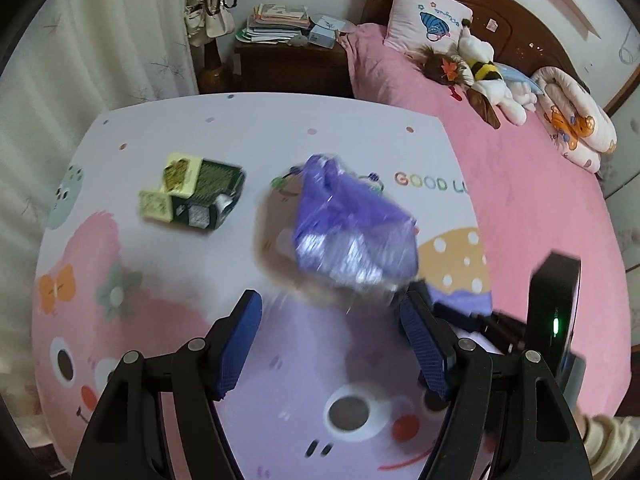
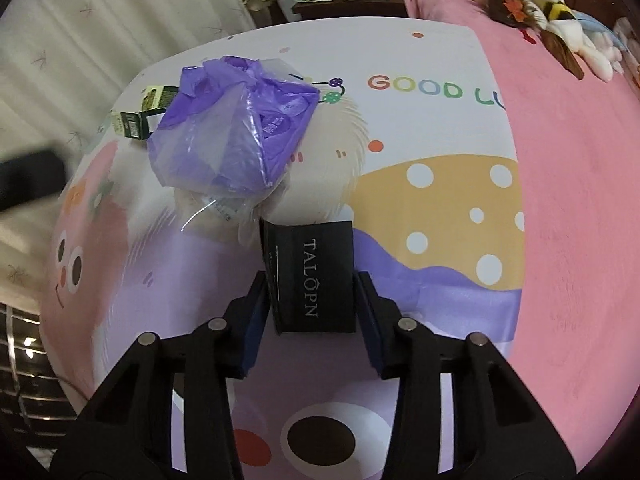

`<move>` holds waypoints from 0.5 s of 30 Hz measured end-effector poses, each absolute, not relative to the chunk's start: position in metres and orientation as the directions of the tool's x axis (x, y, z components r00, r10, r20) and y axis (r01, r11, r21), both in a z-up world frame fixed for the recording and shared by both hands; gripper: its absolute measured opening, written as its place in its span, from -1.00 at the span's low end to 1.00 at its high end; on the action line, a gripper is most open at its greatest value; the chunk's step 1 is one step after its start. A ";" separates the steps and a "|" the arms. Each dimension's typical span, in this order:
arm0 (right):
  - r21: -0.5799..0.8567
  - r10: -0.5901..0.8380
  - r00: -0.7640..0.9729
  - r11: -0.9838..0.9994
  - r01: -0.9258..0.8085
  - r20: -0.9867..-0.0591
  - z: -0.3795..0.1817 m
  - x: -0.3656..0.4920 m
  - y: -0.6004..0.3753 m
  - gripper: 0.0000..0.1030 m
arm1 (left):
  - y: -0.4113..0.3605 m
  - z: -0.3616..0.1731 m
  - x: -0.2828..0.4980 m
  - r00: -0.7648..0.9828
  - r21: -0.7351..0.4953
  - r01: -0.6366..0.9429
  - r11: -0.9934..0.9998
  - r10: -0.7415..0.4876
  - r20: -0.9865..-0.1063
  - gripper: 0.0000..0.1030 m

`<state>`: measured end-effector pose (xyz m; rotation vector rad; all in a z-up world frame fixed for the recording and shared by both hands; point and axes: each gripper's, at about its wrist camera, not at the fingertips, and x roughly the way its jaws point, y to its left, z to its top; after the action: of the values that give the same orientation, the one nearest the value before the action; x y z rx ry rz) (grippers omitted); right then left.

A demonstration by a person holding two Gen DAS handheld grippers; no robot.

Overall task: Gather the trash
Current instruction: 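Grasp the black TALON packet with the right tool while the left tool grasps the purple bag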

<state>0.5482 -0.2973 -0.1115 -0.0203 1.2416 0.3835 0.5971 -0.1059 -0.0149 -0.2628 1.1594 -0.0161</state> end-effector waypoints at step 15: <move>0.311 0.367 0.282 0.923 -0.225 -0.886 -0.098 0.554 -0.338 -0.30 | -0.126 -0.048 0.703 0.243 -0.181 -0.179 0.967 -0.135 -0.961 0.42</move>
<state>0.5536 -0.3378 -0.0975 0.1335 1.2230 0.3984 0.7029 -0.1259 -0.0477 -0.2759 1.3305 0.0300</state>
